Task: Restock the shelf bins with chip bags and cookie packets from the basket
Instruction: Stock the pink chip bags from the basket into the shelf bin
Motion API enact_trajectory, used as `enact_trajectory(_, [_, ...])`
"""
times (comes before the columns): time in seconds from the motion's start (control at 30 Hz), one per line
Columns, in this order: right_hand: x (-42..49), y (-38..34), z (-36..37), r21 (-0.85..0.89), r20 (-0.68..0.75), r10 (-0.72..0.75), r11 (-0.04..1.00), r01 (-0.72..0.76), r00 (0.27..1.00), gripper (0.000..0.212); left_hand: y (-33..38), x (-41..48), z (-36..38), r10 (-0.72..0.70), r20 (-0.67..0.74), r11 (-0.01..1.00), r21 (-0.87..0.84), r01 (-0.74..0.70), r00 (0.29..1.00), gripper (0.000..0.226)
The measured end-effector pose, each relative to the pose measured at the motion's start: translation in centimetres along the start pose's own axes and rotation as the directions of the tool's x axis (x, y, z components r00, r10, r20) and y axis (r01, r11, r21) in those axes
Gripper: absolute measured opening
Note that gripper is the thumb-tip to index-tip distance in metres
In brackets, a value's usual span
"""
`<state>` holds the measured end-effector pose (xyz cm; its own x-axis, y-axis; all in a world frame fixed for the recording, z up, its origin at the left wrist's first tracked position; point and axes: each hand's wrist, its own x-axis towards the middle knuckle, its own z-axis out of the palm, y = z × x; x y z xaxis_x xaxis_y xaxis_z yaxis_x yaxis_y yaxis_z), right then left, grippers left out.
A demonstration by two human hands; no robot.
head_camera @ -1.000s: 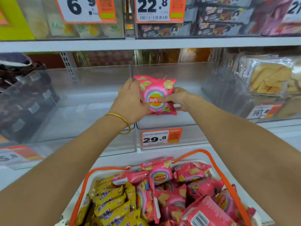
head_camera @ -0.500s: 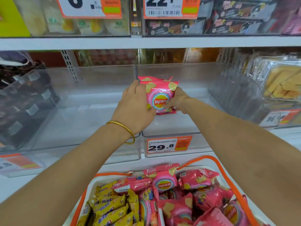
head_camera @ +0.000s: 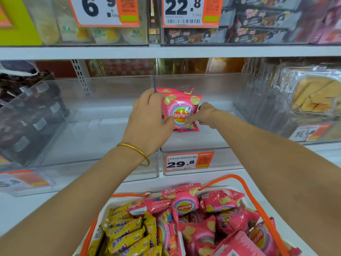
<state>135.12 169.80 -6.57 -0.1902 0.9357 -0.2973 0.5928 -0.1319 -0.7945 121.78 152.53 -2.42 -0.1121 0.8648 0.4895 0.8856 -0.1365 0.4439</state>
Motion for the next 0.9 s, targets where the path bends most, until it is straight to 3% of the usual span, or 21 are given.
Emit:
enact_trajectory(0.17, [-5.2,-0.7,-1.7,-0.013,-0.086,-0.028,1.0,0.027,0.996,0.072,1.5,-3.2,-1.0,0.128,-0.242,0.989,-0.043,-0.143,0.962,0.039])
enact_trajectory(0.23, [-8.9,-0.6,-2.7,0.039,-0.191,-0.154,0.986,0.164,0.969,0.066,2.4,-5.6,-1.3,0.177,-0.27,0.975,-0.082,-0.205,0.947,0.032])
enact_trajectory(0.3, [-14.0,0.4,-3.4,0.123,-0.261,-0.309,0.929,0.349,0.914,0.046,3.0,-8.6,-1.1,0.198,-0.216,0.958,-0.163,-0.235,0.956,0.032])
enact_trajectory(0.37, [-18.7,3.0,-3.7,0.125,-0.195,-0.406,0.893,0.433,0.893,0.025,3.1,-12.0,0.0,0.204,-0.089,0.946,-0.237,-0.219,0.975,0.031])
enact_trajectory(0.43, [-22.0,6.4,-3.1,0.021,0.023,-0.394,0.919,0.394,0.919,0.015,2.9,-15.0,1.9,0.195,0.085,0.953,-0.251,-0.168,0.977,0.031])
enact_trajectory(0.47, [-22.8,8.2,-2.7,-0.139,0.171,-0.34,0.921,0.364,0.925,0.007,2.8,-16.2,3.0,0.183,0.172,0.959,-0.249,-0.137,0.968,0.03])
enact_trajectory(0.53, [-22.7,12.0,-1.8,-0.547,0.398,-0.111,0.768,0.333,0.911,0.024,2.7,-18.0,5.1,0.156,0.319,0.968,-0.24,-0.079,0.935,0.031])
enact_trajectory(0.57, [-22.5,13.8,-1.3,-0.667,0.45,0.001,0.666,0.335,0.893,0.035,2.8,-18.5,6.0,0.151,0.371,0.969,-0.241,-0.062,0.916,0.031])
enact_trajectory(0.6, [-22.4,15.2,-0.8,-0.72,0.469,0.07,0.608,0.335,0.88,0.045,2.9,-18.9,6.7,0.147,0.412,0.97,-0.239,-0.049,0.899,0.028])
enact_trajectory(0.77, [-22.9,19.1,1.8,-0.767,0.486,0.171,0.553,0.325,0.857,0.096,3.8,-19.3,8.0,0.109,0.542,0.979,-0.204,0.004,0.833,0.025])
enact_trajectory(0.9, [-23.9,18.9,3.4,-0.837,0.431,0.169,0.441,0.323,0.886,0.096,3.9,-19.0,8.1,0.056,0.602,0.98,-0.187,0.073,0.797,0.027])
